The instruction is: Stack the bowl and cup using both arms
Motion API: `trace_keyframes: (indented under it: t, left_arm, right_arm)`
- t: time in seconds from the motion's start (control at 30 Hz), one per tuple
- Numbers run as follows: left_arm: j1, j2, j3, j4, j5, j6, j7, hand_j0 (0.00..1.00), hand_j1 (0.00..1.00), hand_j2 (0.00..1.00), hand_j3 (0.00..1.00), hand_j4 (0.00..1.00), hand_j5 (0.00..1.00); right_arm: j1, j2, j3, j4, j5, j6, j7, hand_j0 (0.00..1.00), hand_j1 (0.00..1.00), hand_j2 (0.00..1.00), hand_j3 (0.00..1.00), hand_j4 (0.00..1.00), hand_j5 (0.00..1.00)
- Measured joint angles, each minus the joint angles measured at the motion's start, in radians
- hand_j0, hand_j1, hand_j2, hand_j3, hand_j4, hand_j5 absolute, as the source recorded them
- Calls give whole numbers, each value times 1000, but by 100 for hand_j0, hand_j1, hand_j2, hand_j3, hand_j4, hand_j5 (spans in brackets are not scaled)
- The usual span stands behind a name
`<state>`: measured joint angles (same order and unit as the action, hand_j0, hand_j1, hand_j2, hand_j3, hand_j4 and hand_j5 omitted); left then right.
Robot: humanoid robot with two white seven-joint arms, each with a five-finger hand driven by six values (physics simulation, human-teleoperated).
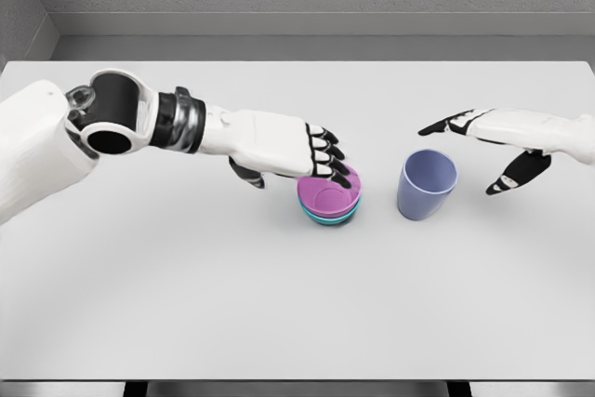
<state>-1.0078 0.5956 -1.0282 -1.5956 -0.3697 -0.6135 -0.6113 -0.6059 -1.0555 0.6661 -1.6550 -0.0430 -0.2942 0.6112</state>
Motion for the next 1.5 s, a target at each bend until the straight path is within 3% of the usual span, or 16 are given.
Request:
trace_keyframes:
  t: [0.07,0.13,0.3,0.4,0.43,0.57,0.67,0.73,0.97,1.13,1.23,1.5]
  left_arm:
    - [18,65,33,-52,38,0,0,100,100,100,100,100,100]
    - [75,145,104,-93,89,-1,0,100,100,100,100,100,100]
    - [318,297,398,-122,158,-2,0,100,100,100,100,100,100]
    - [426,324,567,-111,171,-1,2,100,100,100,100,100,100]
    - [436,329,602,-98,174,-1,25,100,100,100,100,100,100]
    - [505,321,674,-37,179,0,154,100,100,100,100,100,100]
    - [678,279,748,8,171,-1,190,100,100,100,100,100,100]
    - [736,264,779,24,168,0,200,100,100,100,100,100,100]
    - [750,152,824,141,167,1,209,100,100,100,100,100,100]
    - [765,122,848,197,167,1,205,100,100,100,100,100,100]
    - [827,117,890,214,167,0,204,100,100,100,100,100,100]
    - [844,86,975,230,175,1,200,100,100,100,100,100,100]
  right_arm:
    - [0,1,2,-6,1,0,0,100,100,100,100,100,100]
    - [0,2,7,-20,1,0,0,100,100,100,100,100,100]
    - [0,6,15,-41,8,1,0,100,100,100,100,100,100]
    - [0,14,17,-45,15,1,0,100,100,100,100,100,100]
    - [0,17,17,-46,18,1,0,100,100,100,100,100,100]
    - [-8,28,23,-47,28,2,0,100,100,100,100,100,100]
    - [-15,36,34,-47,32,2,0,100,100,100,100,100,100]
    - [-15,39,40,-46,34,3,0,100,100,100,100,100,100]
    - [-17,54,49,-46,35,2,0,100,100,100,100,100,100]
    - [-17,65,56,-46,42,2,0,100,100,100,100,100,100]
    - [-18,69,60,-46,44,1,0,100,100,100,100,100,100]
    - [-23,82,74,-45,50,2,0,100,100,100,100,100,100]
